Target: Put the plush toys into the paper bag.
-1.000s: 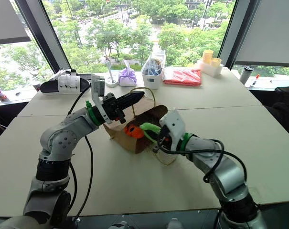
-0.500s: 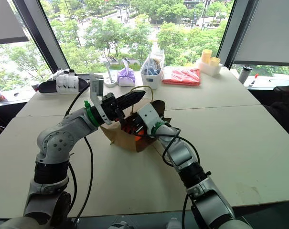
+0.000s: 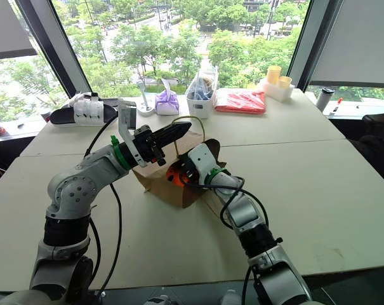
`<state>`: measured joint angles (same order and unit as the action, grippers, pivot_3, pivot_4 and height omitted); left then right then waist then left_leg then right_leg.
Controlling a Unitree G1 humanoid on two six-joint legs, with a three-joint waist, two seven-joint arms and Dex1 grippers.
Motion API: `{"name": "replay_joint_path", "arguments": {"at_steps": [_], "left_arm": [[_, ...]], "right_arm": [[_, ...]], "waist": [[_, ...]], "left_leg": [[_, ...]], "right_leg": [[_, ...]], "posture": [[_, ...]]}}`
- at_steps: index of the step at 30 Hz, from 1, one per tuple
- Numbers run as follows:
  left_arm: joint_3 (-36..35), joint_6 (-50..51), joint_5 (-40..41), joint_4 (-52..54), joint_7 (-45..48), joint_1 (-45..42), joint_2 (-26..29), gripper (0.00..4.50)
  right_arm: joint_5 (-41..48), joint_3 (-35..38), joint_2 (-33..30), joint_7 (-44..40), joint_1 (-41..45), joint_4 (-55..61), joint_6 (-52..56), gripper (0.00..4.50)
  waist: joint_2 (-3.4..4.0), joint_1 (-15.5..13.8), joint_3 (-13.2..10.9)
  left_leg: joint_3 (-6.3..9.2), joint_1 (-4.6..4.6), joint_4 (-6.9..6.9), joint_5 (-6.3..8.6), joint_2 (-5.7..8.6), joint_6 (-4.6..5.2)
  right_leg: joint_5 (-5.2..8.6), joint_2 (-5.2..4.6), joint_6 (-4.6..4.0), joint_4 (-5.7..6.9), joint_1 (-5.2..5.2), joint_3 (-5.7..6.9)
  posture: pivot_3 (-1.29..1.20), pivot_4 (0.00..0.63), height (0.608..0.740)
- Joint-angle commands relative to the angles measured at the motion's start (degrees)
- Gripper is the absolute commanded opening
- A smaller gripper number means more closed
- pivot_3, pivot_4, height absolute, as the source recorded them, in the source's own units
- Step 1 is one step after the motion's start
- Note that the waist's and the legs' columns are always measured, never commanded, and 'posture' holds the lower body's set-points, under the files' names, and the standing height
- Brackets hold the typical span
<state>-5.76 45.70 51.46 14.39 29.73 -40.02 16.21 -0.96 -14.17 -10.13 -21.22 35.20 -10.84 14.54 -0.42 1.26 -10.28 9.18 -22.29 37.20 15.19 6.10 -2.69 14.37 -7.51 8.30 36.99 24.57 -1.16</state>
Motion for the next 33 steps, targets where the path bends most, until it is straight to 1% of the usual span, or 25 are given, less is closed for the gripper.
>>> {"name": "replay_joint_path", "arguments": {"at_steps": [1, 2, 3, 5, 9, 11, 14, 16, 19, 24, 27, 28, 29, 30, 31, 33], "left_arm": [[-0.78, -0.93, 0.46, 1.25, 0.29, -0.19, 0.26, 0.0], [-0.72, -0.89, 0.46, 1.14, 0.36, -0.27, 0.24, 0.0], [-0.71, -0.85, 0.5, 1.15, 0.4, -0.27, 0.25, 0.0], [-0.64, -0.8, 0.48, 0.94, 0.55, -0.42, 0.28, 0.0], [-1.03, -0.71, 0.58, -0.03, 0.92, -1.05, 0.6, 0.0], [-1.02, -0.87, 0.4, -0.56, 1.37, -1.2, 0.85, 0.0], [-1.0, -1.18, 0.21, -1.29, 1.96, -1.43, 1.08, 0.0], [-0.92, -1.39, 0.03, -1.79, 2.24, -1.74, 0.97, 0.0], [-0.78, -1.64, -0.23, -2.29, 2.54, -1.97, 0.79, 0.0], [-0.73, -2.2, -0.84, -3.02, 2.96, -2.33, 0.57, 0.0], [-0.66, -2.55, -1.13, -3.1, 2.8, -2.47, 0.37, 0.0], [-0.65, -2.58, -1.11, -2.97, 2.7, -2.41, 0.34, 0.0], [-0.65, -2.59, -1.12, -2.85, 2.59, -2.38, 0.31, 0.0], [-0.68, -2.62, -1.19, -2.6, 2.54, -2.28, 0.39, 0.0], [-0.72, -2.63, -1.26, -2.43, 2.53, -2.21, 0.44, 0.0], [-0.9, -2.56, -1.25, -2.22, 2.43, -2.11, 0.5, 0.0]], "right_arm": [[0.24, 1.58, 0.54, 0.46, 0.16, 4.2, 0.36, 4.2], [0.05, 1.51, 0.12, 0.1, -0.15, 5.04, 0.82, 4.48], [-0.11, 1.4, -0.18, -0.21, -0.43, 5.75, 1.18, 4.48], [1.57, 2.8, -1.8, -2.0, -1.46, 10.79, 5.08, 4.48], [8.27, 9.79, -9.06, -6.88, -6.81, 29.79, 16.81, 4.48], [11.45, 12.99, -13.09, -9.06, -10.44, 37.03, 21.98, 4.48], [15.31, 17.04, -16.96, -10.45, -15.79, 42.86, 27.98, 4.48], [15.65, 18.14, -18.61, -10.5, -20.09, 43.24, 29.28, 4.48], [14.22, 17.07, -19.25, -10.07, -24.0, 39.78, 26.95, 4.48], [10.86, 14.44, -18.35, -8.61, -25.3, 30.1, 21.14, 4.48], [8.6, 12.19, -17.86, -7.9, -24.04, 24.65, 17.82, 3.65], [8.2, 12.08, -17.4, -7.24, -23.49, 23.0, 17.34, 3.09], [7.78, 11.89, -17.21, -6.82, -23.03, 21.67, 16.82, 2.75], [7.68, 11.78, -16.96, -6.67, -22.66, 20.66, 16.59, 2.23], [7.63, 11.68, -16.82, -6.65, -22.42, 20.01, 16.38, 1.82], [7.61, 11.5, -16.74, -6.75, -22.07, 19.31, 15.88, 0.79]], "waist": [[0.0, -0.07, 0.0], [0.0, -0.08, 0.0], [0.0, -0.13, 0.0], [0.0, -0.15, 0.0], [0.0, -0.76, 0.0], [0.0, -0.71, 0.0], [-0.01, -0.5, 0.0], [-0.01, -0.44, 0.0], [-0.01, -0.43, 0.0], [-0.02, -0.59, 0.0], [-0.02, -0.5, 0.0], [-0.02, -0.46, 0.0], [-0.03, -0.4, 0.0], [-0.03, -0.42, 0.0], [-0.03, -0.48, 0.0], [-0.03, -0.56, 0.0]], "left_leg": [[0.0, 0.0, 0.0, 0.0, 0.0, 0.0], [0.0, 0.0, 0.01, 0.0, 0.0, 0.0], [0.0, 0.0, 0.01, 0.0, 0.0, 0.0], [0.0, 0.0, 0.01, 0.0, 0.0, 0.0], [0.07, -0.07, 0.03, 0.0, 0.03, 0.0], [0.12, -0.11, 0.05, 0.01, 0.05, 0.02], [0.1, -0.08, 0.01, 0.03, 0.04, 0.05], [0.06, -0.03, -0.01, 0.06, 0.0, 0.1], [0.02, -0.01, 0.0, 0.09, -0.01, 0.16], [-0.09, -0.01, 0.04, 0.06, -0.01, 0.1], [-0.1, -0.01, 0.04, 0.02, 0.0, 0.04], [-0.1, -0.01, 0.04, 0.02, 0.0, 0.03], [-0.09, 0.0, 0.04, 0.02, -0.01, 0.03], [-0.09, 0.02, 0.04, 0.02, -0.02, 0.03], [-0.09, 0.02, 0.04, 0.02, -0.02, 0.03], [-0.08, 0.02, 0.05, 0.02, -0.02, 0.03]], "right_leg": [[0.0, 0.0, 0.0, 0.0, 0.0, 0.0], [0.0, 0.0, 0.0, 0.0, 0.0, 0.0], [0.0, 0.0, 0.0, 0.0, 0.0, 0.0], [0.0, 0.0, 0.0, -0.01, 0.0, 0.0], [0.0, -0.03, 0.0, -0.03, 0.0, 0.0], [0.0, -0.03, 0.0, -0.08, -0.02, 0.01], [0.01, -0.01, 0.01, -0.12, -0.05, 0.02], [0.01, 0.03, 0.0, -0.1, -0.07, 0.01], [0.01, 0.04, 0.0, -0.07, -0.07, -0.01], [0.0, 0.04, 0.0, -0.07, -0.09, -0.04], [0.0, 0.04, 0.0, -0.06, -0.09, -0.04], [0.0, 0.04, 0.0, -0.06, -0.09, -0.04], [0.0, 0.04, 0.0, -0.06, -0.09, -0.04], [0.0, 0.05, -0.01, -0.06, -0.09, -0.05], [0.0, 0.05, -0.01, -0.05, -0.09, -0.06], [-0.01, 0.05, -0.02, -0.04, -0.11, -0.05]], "posture": [[0.0, 0.15, 0.74], [0.0, 0.15, 0.74], [0.0, 0.15, 0.74], [0.0, 0.15, 0.74], [0.0, 0.15, 0.74], [0.0, 0.15, 0.74], [0.0, 0.15, 0.74], [0.0, 0.15, 0.74], [0.0, 0.15, 0.74], [0.0, 0.15, 0.74], [0.0, 0.15, 0.74], [0.0, 0.15, 0.74], [0.0, 0.15, 0.74], [0.0, 0.15, 0.74], [0.0, 0.15, 0.74], [0.0, 0.15, 0.74]]}}
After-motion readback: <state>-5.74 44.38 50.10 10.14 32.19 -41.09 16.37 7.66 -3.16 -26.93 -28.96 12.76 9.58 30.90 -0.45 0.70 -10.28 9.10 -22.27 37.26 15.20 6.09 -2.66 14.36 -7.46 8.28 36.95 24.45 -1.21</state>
